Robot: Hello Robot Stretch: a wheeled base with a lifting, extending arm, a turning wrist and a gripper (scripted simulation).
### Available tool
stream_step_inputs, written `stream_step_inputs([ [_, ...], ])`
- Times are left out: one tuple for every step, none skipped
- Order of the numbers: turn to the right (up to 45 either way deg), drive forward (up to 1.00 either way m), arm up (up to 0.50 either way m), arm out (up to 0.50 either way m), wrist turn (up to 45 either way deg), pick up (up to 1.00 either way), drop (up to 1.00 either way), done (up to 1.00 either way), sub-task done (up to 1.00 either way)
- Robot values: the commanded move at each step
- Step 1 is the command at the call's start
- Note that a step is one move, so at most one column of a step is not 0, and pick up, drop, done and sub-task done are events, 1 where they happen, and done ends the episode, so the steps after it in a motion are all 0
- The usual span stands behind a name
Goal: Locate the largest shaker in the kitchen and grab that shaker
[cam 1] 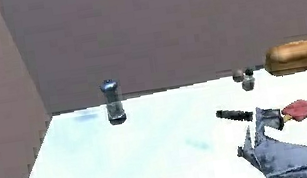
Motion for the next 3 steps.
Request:
stream_step_inputs([
  [-45.0,0.0,0.0,0.0,0.0,0.0,0.0,0.0,0.0],
  [-45.0,0.0,0.0,0.0,0.0,0.0,0.0,0.0,0.0],
  [-9.0,0.0,0.0,0.0,0.0,0.0,0.0,0.0,0.0],
])
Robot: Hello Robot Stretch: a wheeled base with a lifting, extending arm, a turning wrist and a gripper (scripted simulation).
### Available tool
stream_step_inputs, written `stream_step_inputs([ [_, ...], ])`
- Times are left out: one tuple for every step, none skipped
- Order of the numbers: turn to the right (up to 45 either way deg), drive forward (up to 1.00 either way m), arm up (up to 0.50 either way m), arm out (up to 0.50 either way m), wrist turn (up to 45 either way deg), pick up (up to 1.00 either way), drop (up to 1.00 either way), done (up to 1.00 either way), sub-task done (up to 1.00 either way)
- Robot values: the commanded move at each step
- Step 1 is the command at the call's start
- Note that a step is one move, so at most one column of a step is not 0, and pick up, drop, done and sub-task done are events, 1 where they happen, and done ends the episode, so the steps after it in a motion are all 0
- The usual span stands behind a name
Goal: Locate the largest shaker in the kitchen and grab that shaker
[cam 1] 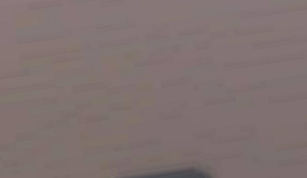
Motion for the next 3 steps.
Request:
stream_step_inputs([
  [0.0,0.0,0.5,0.0,0.0,0.0,0.0,0.0,0.0],
  [0.0,0.0,0.38,0.0,0.0,0.0,0.0,0.0,0.0],
  [0.0,0.0,0.0,0.42,0.0,0.0,0.0,0.0,0.0],
])
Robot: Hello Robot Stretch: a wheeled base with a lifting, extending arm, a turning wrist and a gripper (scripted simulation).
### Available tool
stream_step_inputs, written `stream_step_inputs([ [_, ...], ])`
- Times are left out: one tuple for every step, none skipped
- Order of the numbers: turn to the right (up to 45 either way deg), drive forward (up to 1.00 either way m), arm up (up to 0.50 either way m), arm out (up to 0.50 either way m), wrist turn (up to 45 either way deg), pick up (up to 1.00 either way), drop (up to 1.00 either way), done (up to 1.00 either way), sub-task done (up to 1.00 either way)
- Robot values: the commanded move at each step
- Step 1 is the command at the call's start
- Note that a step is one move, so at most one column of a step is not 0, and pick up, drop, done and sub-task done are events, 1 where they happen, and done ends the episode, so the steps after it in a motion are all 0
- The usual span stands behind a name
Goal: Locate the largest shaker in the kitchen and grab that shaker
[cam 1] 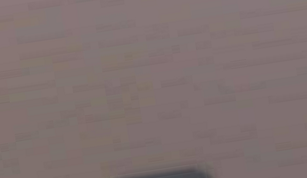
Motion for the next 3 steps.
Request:
stream_step_inputs([
  [0.0,0.0,0.0,0.0,45.0,0.0,0.0,0.0,0.0],
  [0.0,0.0,0.0,0.0,45.0,0.0,0.0,0.0,0.0],
  [0.0,0.0,0.0,0.0,45.0,0.0,0.0,0.0,0.0],
])
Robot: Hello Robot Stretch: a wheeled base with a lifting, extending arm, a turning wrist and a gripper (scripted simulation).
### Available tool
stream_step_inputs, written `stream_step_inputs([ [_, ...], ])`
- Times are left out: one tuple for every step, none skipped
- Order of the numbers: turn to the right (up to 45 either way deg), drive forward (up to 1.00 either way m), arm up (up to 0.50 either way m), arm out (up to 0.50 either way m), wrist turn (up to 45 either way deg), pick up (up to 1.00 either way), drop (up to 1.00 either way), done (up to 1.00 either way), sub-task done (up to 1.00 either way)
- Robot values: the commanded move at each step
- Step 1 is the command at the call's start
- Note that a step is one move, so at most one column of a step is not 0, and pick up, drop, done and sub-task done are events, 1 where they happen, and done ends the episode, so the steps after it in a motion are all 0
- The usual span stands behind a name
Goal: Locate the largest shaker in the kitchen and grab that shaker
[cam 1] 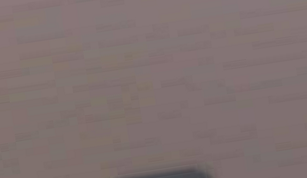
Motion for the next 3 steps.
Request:
stream_step_inputs([
  [0.0,0.0,0.0,0.0,33.0,0.0,0.0,0.0,0.0],
  [0.0,0.0,0.0,0.0,0.0,1.0,0.0,0.0,0.0],
  [0.0,0.0,0.0,0.0,0.0,0.0,0.0,1.0,0.0],
])
